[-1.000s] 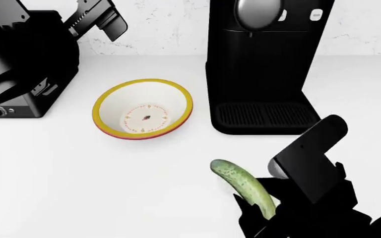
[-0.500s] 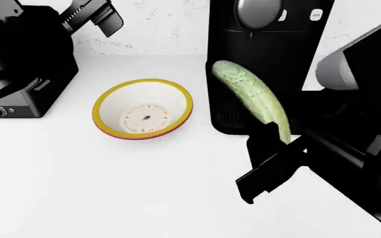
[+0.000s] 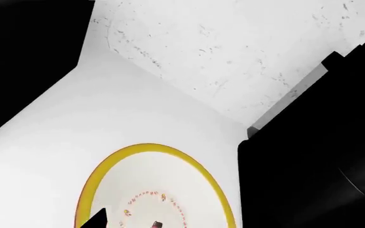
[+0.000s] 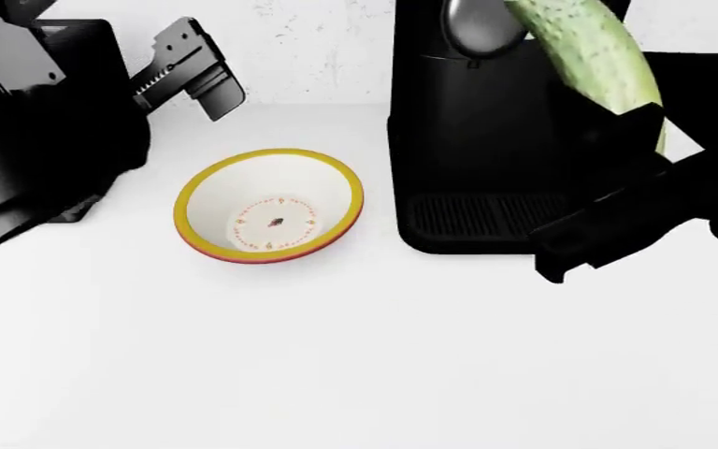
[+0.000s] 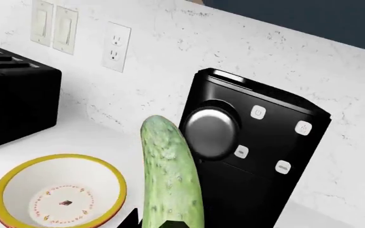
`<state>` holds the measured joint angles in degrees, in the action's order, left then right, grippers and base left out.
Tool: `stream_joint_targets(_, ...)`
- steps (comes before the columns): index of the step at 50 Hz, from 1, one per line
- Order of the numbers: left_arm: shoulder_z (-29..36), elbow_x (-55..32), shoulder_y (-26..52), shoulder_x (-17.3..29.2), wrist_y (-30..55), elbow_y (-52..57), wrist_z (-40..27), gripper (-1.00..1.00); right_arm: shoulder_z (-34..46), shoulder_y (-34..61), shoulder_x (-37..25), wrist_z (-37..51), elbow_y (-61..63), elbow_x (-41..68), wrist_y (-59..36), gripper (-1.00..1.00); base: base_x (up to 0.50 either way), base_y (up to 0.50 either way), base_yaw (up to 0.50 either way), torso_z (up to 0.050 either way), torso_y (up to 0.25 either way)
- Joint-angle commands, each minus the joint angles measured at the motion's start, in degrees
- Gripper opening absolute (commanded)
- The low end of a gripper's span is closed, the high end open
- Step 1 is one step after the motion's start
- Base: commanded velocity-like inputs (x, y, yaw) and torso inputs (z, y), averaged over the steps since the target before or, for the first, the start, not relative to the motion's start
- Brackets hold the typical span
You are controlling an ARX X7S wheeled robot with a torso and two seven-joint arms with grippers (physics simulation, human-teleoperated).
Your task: Place the two vegetables and bowl onto the tray for setting up a vegetable dip station.
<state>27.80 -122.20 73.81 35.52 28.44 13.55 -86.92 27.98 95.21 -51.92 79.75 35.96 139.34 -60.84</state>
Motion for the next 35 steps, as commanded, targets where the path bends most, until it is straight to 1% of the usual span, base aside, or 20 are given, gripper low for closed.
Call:
stream_joint_targets(1, 3.7, -2.2, -3.8, 3.4, -5.9, 5.8, -2.8, 1.00, -0.1, 2.5, -1.8, 0.0, -0.7, 0.1, -0.7, -1.00, 0.00, 0.00, 0.00, 0.000, 0.000)
stream_joint_targets(4, 5.5, -2.5, -4.0, 4.8, -8.1, 6.9, -2.6, 1.00, 0.0, 2.6, -2.0, -0.1, -0.8, 0.2, -0.7, -1.00, 0.00, 0.00, 0.00, 0.000, 0.000)
stream_joint_targets(7, 6.8, -2.6, -3.9, 5.2, -9.4, 7.1, -2.3, 1.00, 0.0, 2.5, -2.2, -0.3, -0.9, -0.1, -0.6, -1.00, 0.00, 0.00, 0.00, 0.000, 0.000)
stream_joint_targets(16, 8.6, -3.8, -3.3, 4.4, -12.0, 6.4, -1.1, 1.00, 0.2, 2.9, -2.9, -0.6, -1.0, -0.2, -0.5, -1.00, 0.00, 0.00, 0.00, 0.000, 0.000)
stream_joint_targets(30, 9.7, -4.1, -6.6, 3.7, -16.4, 5.7, 0.0, 1.00, 0.4, 2.8, -3.7, -1.1, -0.7, -0.3, 0.1, -1.00, 0.00, 0.00, 0.00, 0.000, 0.000)
stream_joint_targets(35, 10.3, -3.3, -7.3, 4.5, -17.3, 5.4, -0.3, 1.00, 0.5, 2.7, -3.9, -1.3, -0.6, -0.4, 0.2, -1.00, 0.00, 0.00, 0.00, 0.000, 0.000)
